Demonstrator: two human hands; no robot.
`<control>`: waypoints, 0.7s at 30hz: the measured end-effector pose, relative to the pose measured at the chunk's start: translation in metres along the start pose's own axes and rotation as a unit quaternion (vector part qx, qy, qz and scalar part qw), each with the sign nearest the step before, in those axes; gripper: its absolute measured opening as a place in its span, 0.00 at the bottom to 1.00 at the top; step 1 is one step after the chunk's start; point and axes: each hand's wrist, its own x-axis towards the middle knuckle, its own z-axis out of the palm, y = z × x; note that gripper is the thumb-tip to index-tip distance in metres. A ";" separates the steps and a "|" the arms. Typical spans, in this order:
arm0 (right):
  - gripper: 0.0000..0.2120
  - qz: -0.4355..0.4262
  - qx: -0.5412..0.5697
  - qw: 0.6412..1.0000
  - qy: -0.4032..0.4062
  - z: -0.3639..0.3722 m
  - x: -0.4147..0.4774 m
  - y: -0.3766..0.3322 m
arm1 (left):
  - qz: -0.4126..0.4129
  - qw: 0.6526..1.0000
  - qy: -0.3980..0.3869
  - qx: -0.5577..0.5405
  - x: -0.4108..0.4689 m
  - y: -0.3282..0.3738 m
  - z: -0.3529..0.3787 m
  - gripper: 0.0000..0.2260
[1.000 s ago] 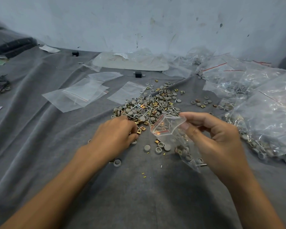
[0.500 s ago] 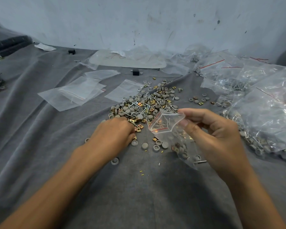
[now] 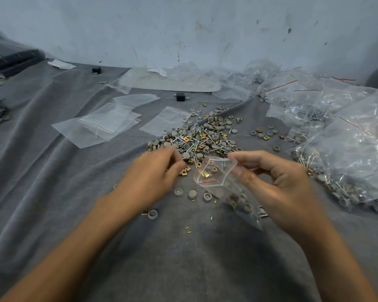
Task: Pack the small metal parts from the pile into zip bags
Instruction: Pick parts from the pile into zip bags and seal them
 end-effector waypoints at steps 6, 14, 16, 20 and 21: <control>0.12 0.002 -0.014 1.000 0.010 0.004 -0.001 -0.001 | 0.060 0.949 0.066 -0.302 -0.004 0.030 -0.013 0.05; 0.12 0.006 -0.007 1.000 0.023 0.002 0.001 -0.002 | -0.005 0.989 0.062 -0.133 0.008 0.011 -0.011 0.05; 0.12 0.006 -0.008 1.000 0.025 0.001 0.001 -0.002 | -0.049 0.996 0.058 -0.039 0.022 0.004 -0.007 0.06; 0.13 0.005 -0.014 1.000 0.027 0.003 0.002 -0.001 | -0.058 0.996 0.011 0.061 0.065 0.005 0.021 0.08; 0.13 0.005 -0.013 1.000 0.028 0.003 0.002 -0.001 | -0.060 0.994 0.002 0.091 0.075 0.006 0.028 0.10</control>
